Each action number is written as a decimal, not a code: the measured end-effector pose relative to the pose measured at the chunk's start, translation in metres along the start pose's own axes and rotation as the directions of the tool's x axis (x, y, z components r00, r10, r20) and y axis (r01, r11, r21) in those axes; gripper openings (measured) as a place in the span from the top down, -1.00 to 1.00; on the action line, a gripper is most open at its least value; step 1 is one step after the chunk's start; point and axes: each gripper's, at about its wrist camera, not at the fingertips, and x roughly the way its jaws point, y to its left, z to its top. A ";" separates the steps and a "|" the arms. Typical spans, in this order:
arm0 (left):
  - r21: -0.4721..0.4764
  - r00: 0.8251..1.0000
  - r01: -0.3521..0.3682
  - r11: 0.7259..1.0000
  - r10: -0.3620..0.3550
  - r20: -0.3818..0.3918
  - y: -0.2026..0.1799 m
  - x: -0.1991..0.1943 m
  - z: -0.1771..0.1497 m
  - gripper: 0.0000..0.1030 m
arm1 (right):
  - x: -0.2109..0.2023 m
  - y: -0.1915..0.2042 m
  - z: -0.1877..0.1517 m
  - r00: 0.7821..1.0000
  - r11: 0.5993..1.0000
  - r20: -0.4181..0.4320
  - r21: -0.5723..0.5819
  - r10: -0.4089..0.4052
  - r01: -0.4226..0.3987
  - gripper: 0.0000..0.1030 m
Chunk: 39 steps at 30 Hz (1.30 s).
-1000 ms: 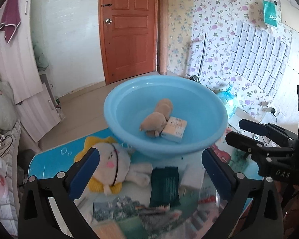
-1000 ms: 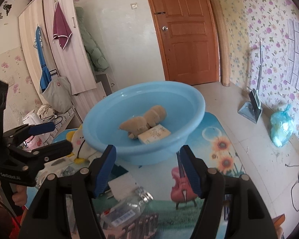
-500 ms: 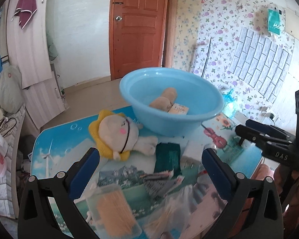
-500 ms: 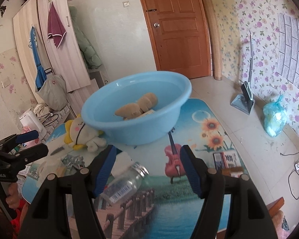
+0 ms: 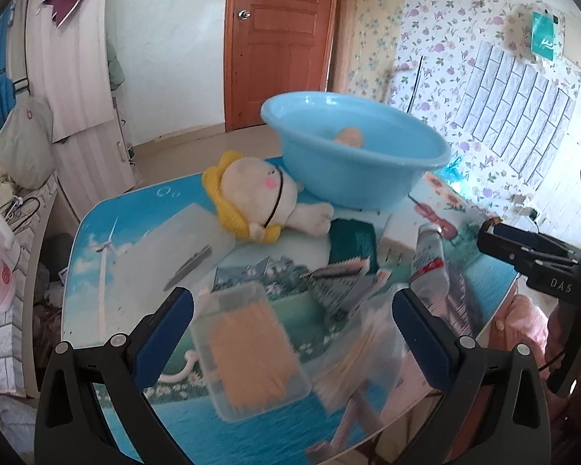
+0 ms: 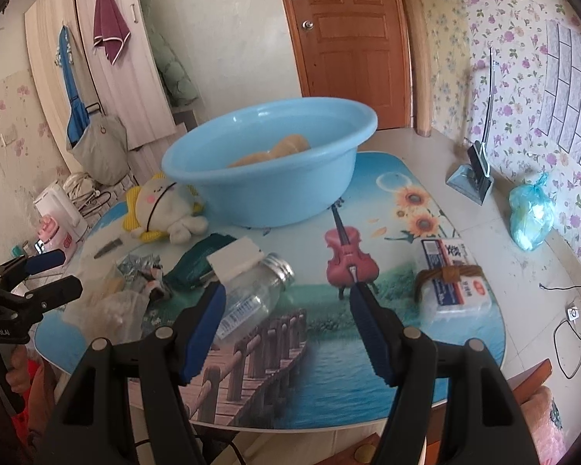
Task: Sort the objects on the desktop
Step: 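Return both tools to the table and grasp the toothpick box with the left tool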
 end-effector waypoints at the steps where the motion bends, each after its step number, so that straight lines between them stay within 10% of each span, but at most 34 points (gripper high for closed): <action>1: 0.000 1.000 -0.005 1.000 0.005 -0.004 0.002 0.000 -0.003 -1.00 | 0.000 0.001 -0.001 1.000 1.000 -0.002 -0.002 0.002 -0.002 -0.29; 39: -0.020 0.992 -0.003 1.000 0.000 -0.123 0.013 0.034 -0.035 -1.00 | 0.036 0.015 -0.012 0.990 0.997 -0.117 -0.028 -0.073 0.070 -0.49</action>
